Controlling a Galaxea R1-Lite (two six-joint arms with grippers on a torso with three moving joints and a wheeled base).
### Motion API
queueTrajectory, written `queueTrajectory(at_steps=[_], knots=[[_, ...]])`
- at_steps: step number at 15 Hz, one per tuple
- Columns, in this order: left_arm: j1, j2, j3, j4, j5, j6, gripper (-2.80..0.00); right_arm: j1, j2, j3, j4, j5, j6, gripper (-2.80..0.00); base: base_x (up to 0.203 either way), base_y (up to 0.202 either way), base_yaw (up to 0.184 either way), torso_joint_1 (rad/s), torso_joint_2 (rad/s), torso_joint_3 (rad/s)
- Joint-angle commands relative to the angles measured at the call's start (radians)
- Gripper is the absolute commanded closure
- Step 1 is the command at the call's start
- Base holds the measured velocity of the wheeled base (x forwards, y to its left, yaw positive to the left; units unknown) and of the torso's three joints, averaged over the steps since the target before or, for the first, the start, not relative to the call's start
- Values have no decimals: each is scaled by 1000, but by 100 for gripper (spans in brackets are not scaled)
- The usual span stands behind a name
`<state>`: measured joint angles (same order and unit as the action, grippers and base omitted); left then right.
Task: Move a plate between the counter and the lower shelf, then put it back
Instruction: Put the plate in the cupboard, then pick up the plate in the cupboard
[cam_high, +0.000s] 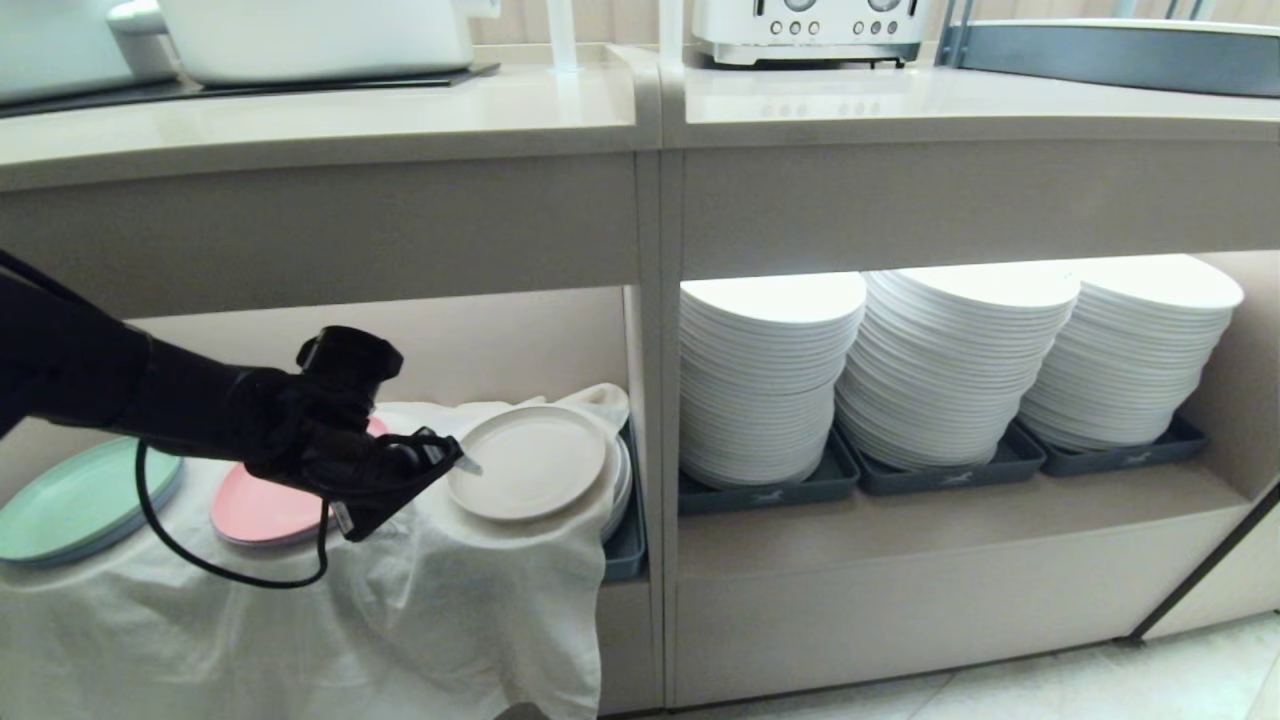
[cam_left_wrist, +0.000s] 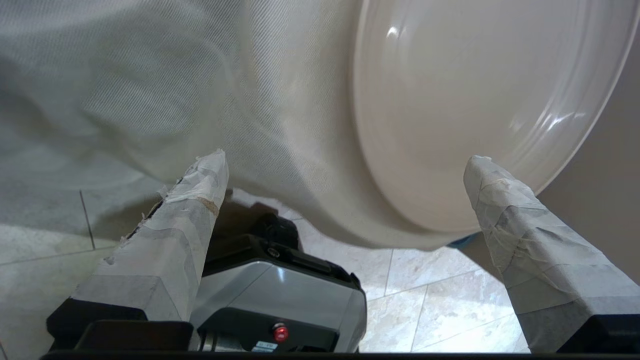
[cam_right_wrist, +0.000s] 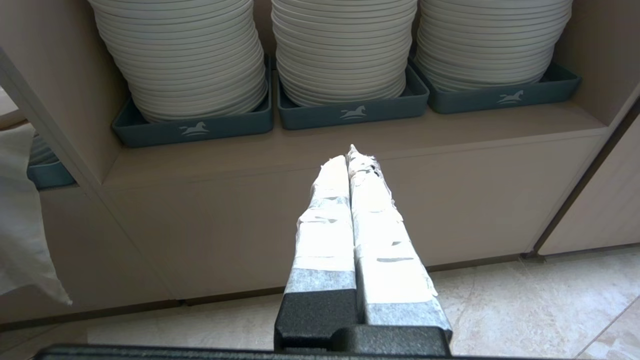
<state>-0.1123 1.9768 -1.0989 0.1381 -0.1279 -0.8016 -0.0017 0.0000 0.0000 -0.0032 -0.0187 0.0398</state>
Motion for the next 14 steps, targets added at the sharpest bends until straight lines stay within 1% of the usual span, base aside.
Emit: queueTrajectory(at_steps=[1, 5, 9, 14], knots=[[-1, -33, 31, -1, -1, -5, -280, 0, 0, 0, -1, 0, 0, 0, 0, 0, 0, 0, 0, 0], [-1, -80, 100, -5, -1, -8, -280, 0, 0, 0, -1, 0, 0, 0, 0, 0, 0, 0, 0, 0], [-1, -127, 138, -5, -1, -28, -280, 0, 0, 0, -1, -1, 0, 0, 0, 0, 0, 0, 0, 0], [-1, -189, 219, -7, 0, -28, -280, 0, 0, 0, 0, -1, 0, 0, 0, 0, 0, 0, 0, 0]])
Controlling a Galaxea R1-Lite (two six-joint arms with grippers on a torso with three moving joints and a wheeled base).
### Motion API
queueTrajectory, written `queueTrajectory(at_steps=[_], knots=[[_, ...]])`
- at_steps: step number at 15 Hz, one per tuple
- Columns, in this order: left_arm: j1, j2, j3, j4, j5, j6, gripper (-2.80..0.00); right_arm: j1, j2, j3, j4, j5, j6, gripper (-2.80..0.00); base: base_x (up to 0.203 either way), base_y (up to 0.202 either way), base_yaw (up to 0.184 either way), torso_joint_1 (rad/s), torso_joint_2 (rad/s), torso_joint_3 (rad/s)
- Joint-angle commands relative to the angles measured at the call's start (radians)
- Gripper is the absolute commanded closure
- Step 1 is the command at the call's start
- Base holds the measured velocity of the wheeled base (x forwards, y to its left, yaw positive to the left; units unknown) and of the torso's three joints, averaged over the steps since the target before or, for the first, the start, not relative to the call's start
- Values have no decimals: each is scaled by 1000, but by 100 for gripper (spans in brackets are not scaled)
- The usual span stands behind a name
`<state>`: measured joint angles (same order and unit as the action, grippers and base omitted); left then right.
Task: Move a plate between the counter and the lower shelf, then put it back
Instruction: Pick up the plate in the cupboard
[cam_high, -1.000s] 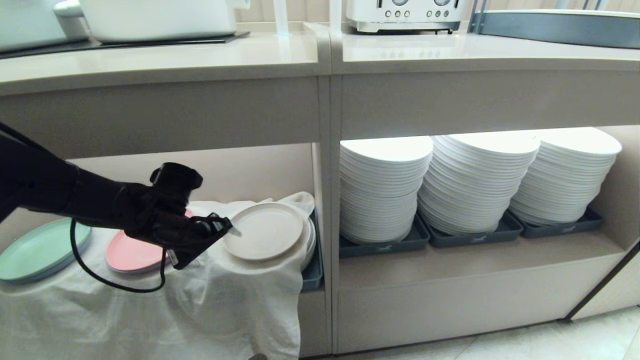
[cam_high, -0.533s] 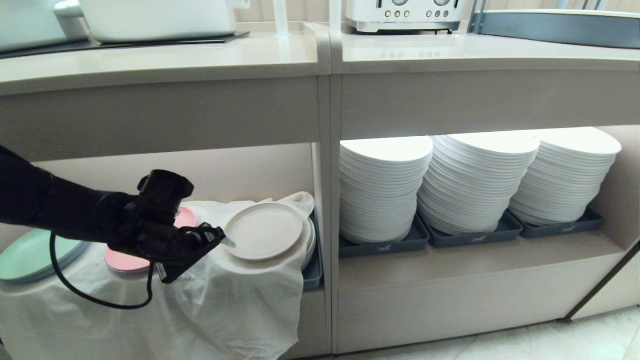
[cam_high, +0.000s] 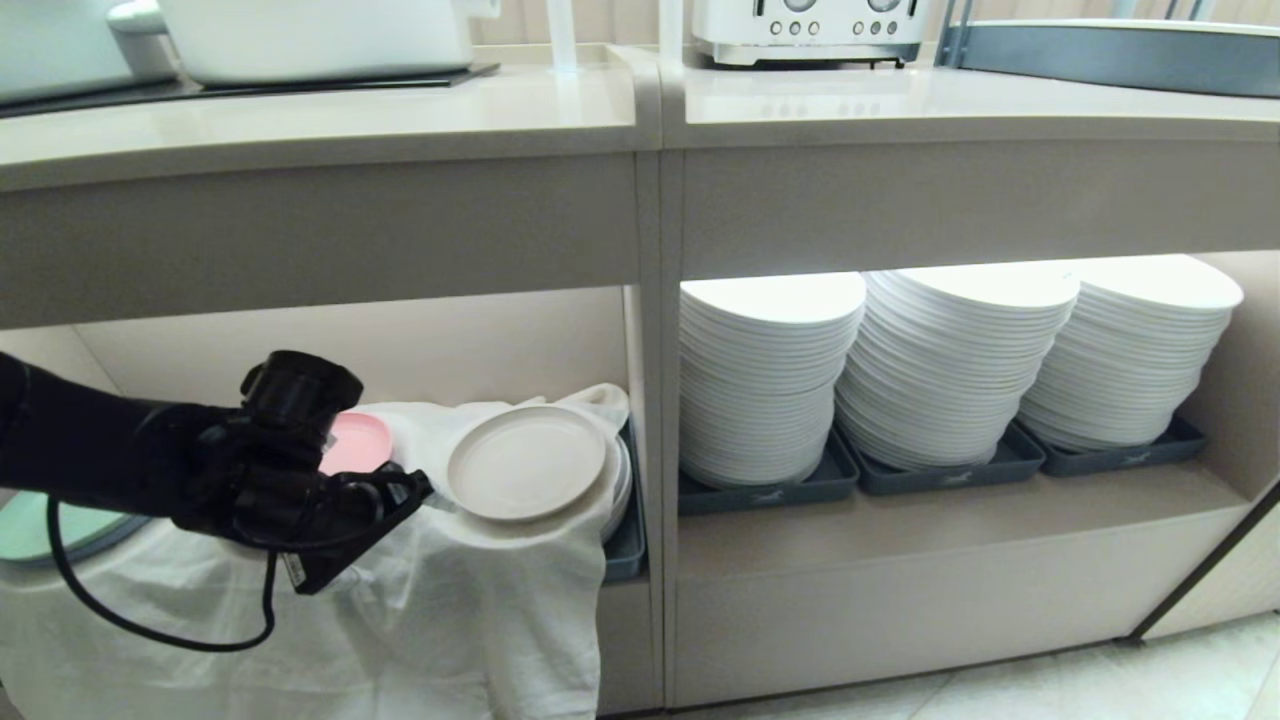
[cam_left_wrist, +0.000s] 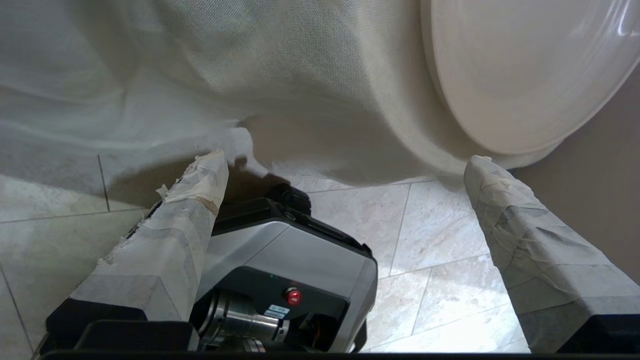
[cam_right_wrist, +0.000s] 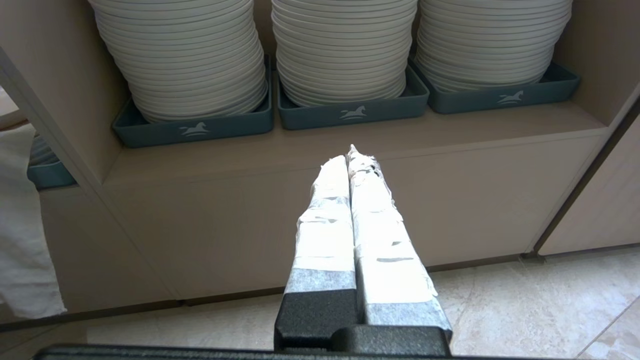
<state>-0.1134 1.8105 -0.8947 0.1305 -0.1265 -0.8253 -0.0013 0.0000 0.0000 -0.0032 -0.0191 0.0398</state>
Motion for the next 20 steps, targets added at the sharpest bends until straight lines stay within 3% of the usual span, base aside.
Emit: queueTrajectory(at_steps=[1, 2, 3, 15, 20], knots=[[1, -35, 32, -8, -1, -5, -280, 0, 0, 0, -1, 0, 0, 0, 0, 0, 0, 0, 0, 0], [2, -47, 59, -25, -1, -4, -172, 0, 0, 0, 0, -1, 0, 0, 0, 0, 0, 0, 0, 0], [2, -60, 92, -56, -1, -3, 0, 0, 0, 0, 0, 1, 0, 0, 0, 0, 0, 0, 0, 0], [9, -250, 238, -80, 4, 0, 0, 0, 0, 0, -1, 0, 0, 0, 0, 0, 0, 0, 0, 0], [24, -281, 267, -81, 56, 10, 0, 0, 0, 0, 0, -1, 0, 0, 0, 0, 0, 0, 0, 0]])
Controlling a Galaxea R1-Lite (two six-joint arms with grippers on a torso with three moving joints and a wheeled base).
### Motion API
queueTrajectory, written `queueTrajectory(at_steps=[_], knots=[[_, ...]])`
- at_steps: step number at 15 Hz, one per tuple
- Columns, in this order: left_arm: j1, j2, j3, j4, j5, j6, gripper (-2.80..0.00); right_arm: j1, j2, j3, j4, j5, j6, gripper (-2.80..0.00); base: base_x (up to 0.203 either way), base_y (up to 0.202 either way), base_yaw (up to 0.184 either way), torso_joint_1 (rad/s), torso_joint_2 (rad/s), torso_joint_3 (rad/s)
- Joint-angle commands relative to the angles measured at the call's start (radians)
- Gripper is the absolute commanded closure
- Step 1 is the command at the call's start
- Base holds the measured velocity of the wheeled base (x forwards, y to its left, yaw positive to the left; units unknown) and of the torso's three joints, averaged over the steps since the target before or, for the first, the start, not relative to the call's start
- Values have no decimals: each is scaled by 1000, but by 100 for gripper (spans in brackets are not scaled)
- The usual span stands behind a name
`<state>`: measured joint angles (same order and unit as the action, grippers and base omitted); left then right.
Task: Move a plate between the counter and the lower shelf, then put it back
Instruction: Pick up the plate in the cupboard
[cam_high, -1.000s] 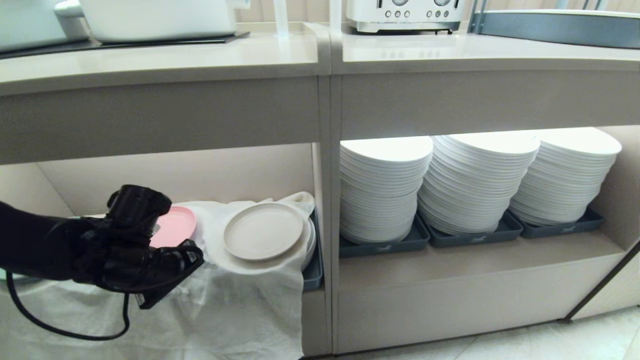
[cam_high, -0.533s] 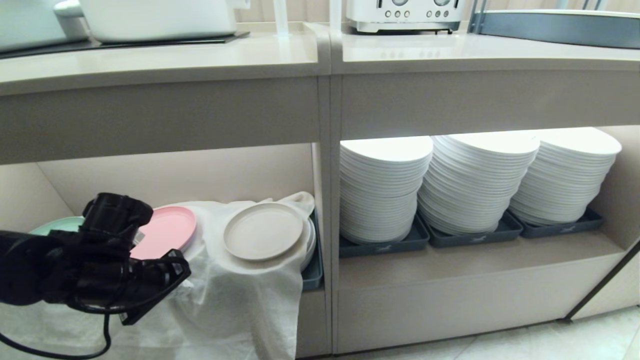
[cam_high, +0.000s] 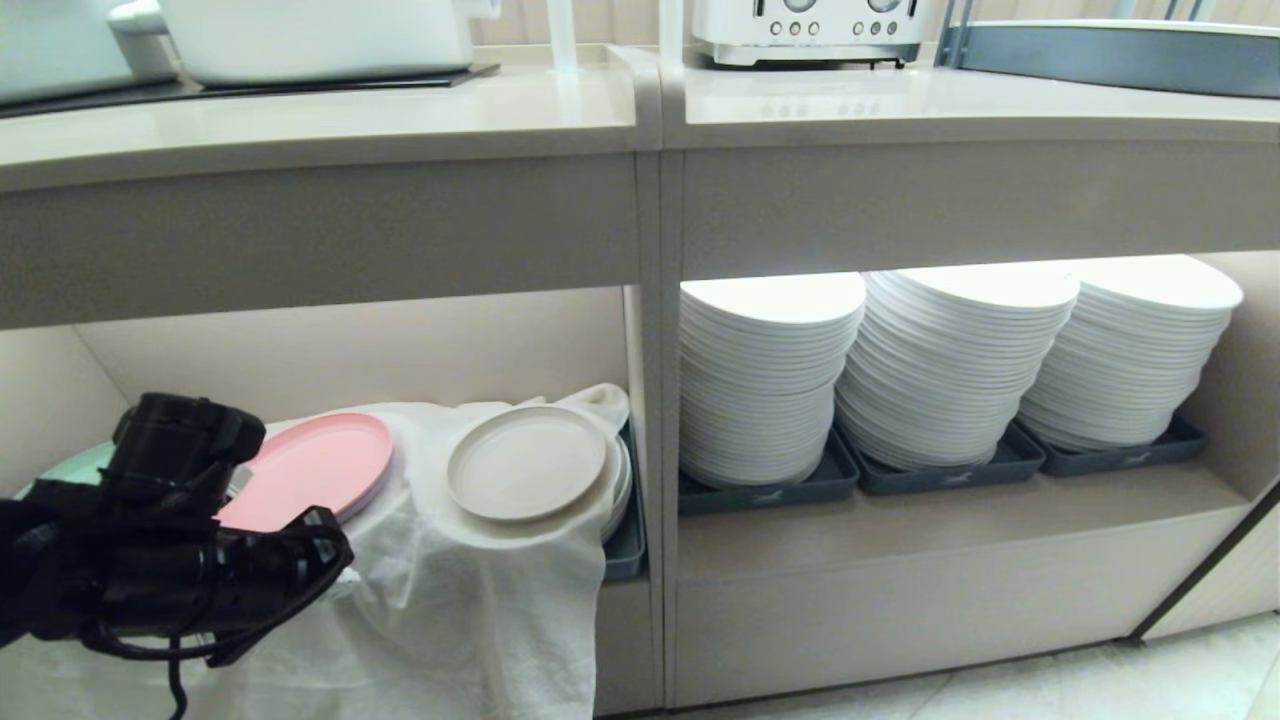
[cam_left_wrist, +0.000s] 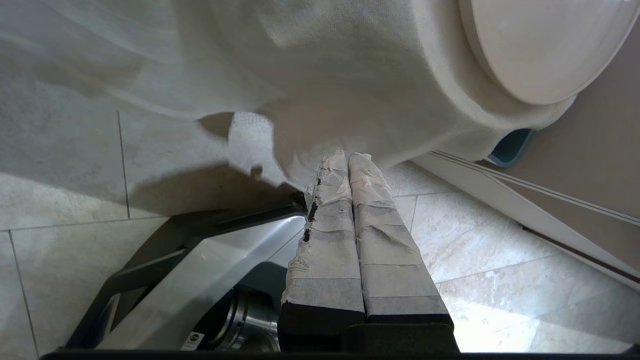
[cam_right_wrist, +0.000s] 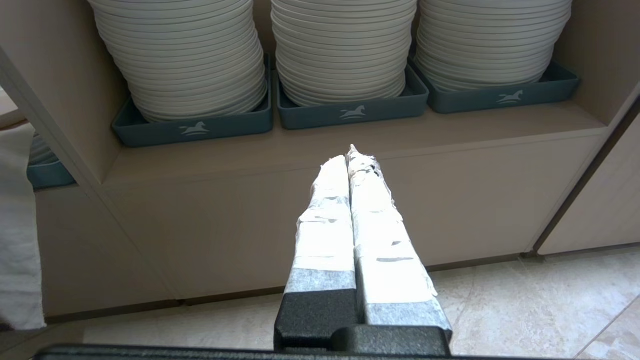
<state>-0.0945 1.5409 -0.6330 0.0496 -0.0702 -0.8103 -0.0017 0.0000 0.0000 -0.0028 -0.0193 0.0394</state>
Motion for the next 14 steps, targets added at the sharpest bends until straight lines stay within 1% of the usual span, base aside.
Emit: queueTrajectory(at_steps=[1, 6, 10, 14], knots=[[9, -18, 6, 0, 0, 2, 0, 0, 0, 0, 0, 0, 1, 0, 0, 0, 0, 0, 0, 0], [22, -47, 6, -1, 20, 8, 0, 0, 0, 0, 0, 1, 1, 0, 0, 0, 0, 0, 0, 0], [27, -77, 64, -4, 23, 57, 0, 0, 0, 0, -1, 0, 1, 0, 0, 0, 0, 0, 0, 0], [36, -76, 76, -5, 23, 62, 0, 0, 0, 0, 0, 1, 1, 0, 0, 0, 0, 0, 0, 0]])
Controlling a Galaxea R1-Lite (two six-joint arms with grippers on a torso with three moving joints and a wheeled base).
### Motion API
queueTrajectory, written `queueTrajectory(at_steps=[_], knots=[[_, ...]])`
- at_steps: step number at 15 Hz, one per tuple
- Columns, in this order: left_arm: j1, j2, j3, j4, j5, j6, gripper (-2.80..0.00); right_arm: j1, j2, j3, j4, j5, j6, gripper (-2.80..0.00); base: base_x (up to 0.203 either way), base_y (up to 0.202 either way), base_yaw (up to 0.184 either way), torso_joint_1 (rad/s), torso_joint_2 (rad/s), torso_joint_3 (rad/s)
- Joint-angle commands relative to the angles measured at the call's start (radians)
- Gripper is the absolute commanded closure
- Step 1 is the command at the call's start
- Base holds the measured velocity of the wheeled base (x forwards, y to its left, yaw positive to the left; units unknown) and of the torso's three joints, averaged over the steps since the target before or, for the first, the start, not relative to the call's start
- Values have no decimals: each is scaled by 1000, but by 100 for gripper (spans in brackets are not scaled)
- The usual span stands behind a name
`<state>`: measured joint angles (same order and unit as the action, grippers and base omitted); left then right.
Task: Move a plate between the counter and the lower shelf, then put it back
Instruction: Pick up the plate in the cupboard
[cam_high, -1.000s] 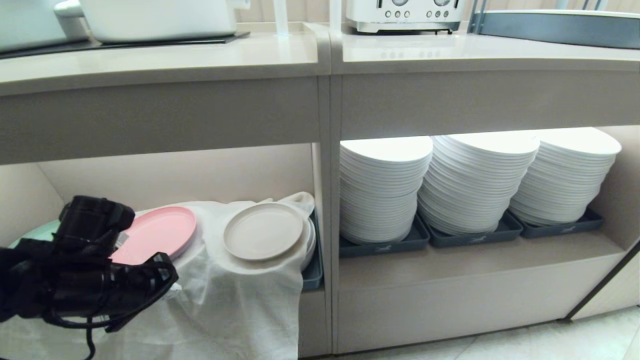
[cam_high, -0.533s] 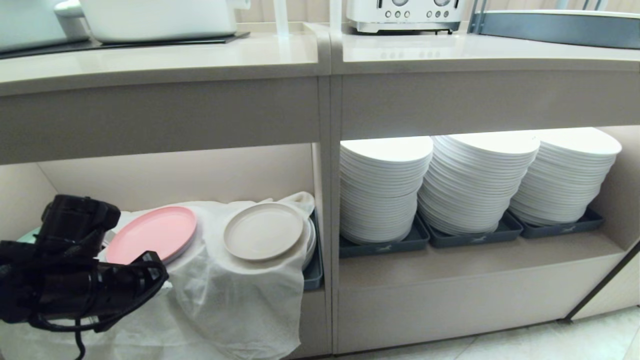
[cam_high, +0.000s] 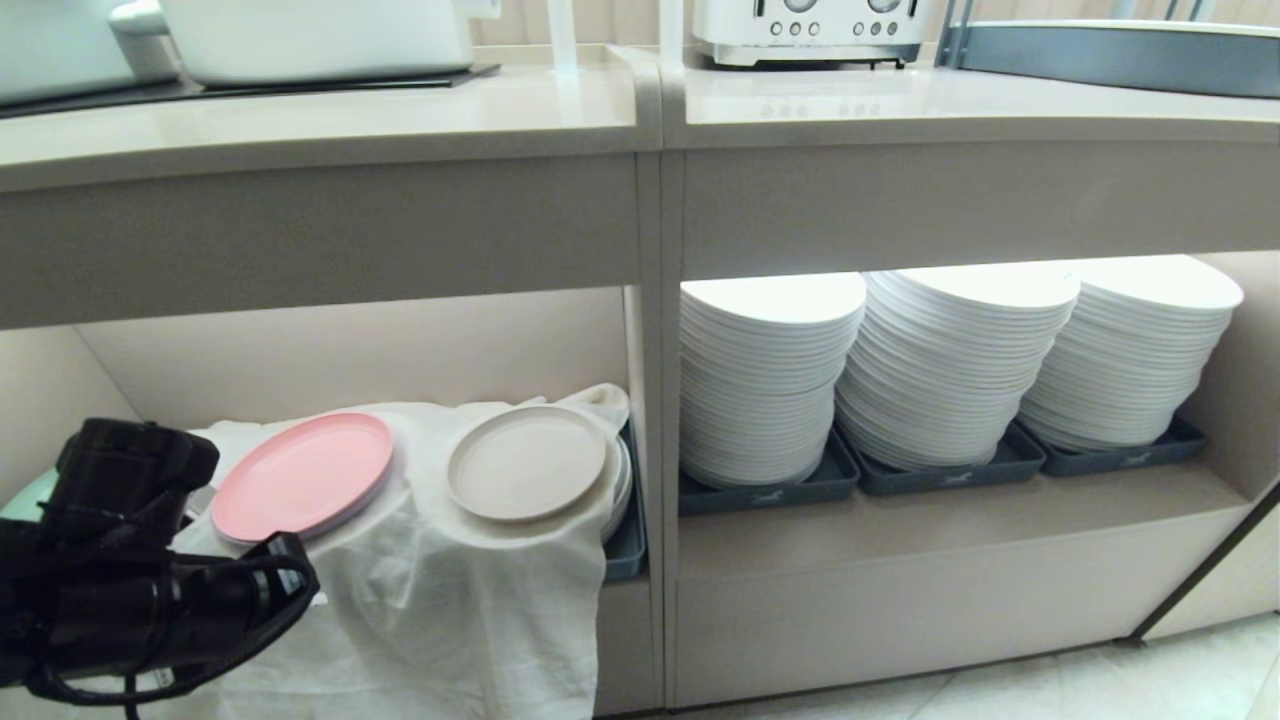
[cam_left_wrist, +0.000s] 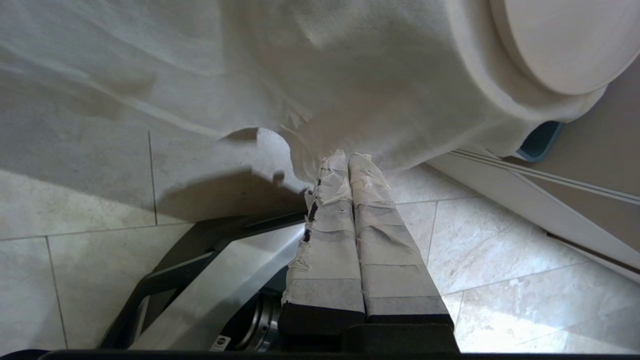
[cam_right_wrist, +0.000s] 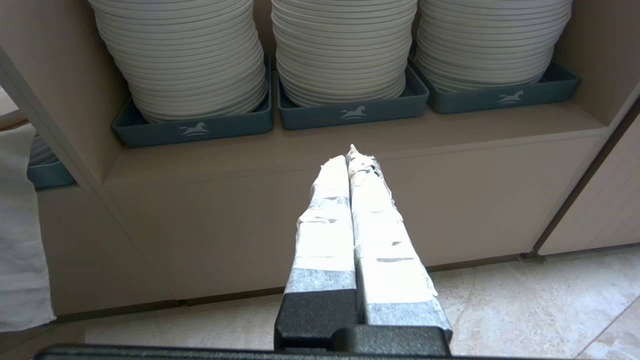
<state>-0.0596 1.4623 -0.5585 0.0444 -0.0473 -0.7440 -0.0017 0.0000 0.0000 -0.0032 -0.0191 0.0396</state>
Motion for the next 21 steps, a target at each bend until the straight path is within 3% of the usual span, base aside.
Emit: queueTrajectory(at_steps=[1, 15, 18, 21], knots=[[1, 3, -6, 0, 0, -5, 0, 0, 0, 0, -1, 1, 0, 0, 0, 0, 0, 0, 0, 0], [7, -96, 26, 2, 10, 0, 0, 0, 0, 0, -1, -1, 0, 0, 0, 0, 0, 0, 0, 0], [7, -172, 71, 2, 34, 27, 0, 0, 0, 0, 0, 1, 0, 0, 0, 0, 0, 0, 0, 0], [13, -253, 117, 2, 36, 110, 0, 0, 0, 0, 0, 0, 0, 0, 0, 0, 0, 0, 0, 0]])
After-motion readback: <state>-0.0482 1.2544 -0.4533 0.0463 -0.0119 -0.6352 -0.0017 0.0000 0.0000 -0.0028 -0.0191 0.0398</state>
